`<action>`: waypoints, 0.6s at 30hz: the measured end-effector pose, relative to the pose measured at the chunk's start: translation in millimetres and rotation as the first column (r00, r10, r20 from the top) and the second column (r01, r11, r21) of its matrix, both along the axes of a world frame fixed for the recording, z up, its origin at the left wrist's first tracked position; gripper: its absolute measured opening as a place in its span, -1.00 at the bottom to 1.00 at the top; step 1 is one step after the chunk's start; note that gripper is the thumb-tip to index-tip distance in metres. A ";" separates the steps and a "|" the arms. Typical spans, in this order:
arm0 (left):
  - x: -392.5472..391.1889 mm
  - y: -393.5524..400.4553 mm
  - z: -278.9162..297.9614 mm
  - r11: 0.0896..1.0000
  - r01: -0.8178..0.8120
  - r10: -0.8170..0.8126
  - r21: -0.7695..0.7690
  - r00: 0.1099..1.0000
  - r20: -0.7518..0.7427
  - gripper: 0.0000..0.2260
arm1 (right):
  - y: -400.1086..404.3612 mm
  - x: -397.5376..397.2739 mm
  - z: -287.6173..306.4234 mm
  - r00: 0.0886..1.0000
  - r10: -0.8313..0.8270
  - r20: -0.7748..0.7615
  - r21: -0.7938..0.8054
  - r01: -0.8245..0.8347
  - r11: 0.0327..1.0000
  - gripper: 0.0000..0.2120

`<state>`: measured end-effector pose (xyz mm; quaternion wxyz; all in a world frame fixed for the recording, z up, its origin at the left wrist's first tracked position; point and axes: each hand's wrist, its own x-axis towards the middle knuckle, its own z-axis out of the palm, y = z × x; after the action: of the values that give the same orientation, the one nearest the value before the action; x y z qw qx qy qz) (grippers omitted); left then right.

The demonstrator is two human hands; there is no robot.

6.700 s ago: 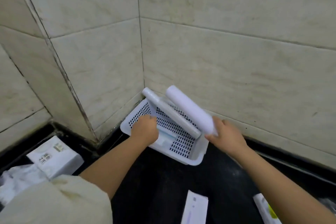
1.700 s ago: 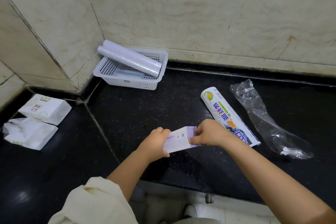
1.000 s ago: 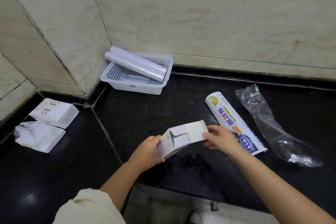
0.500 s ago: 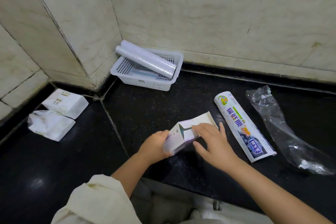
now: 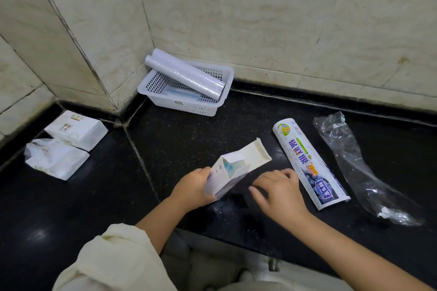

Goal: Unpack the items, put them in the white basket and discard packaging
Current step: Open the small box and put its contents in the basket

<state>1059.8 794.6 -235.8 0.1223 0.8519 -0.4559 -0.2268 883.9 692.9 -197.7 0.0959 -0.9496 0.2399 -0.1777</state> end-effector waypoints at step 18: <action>3.3 14.6 2.8 0.999 -0.001 -0.003 -0.053 0.997 -0.076 -0.50 | 8.8 43.3 9.2 0.980 0.071 -0.188 0.346 -0.002 0.938 -0.73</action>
<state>1063.1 809.2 -233.0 0.1620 0.8388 -0.4573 -0.2472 927.2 701.7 -188.5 0.2395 -0.9353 0.2579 -0.0358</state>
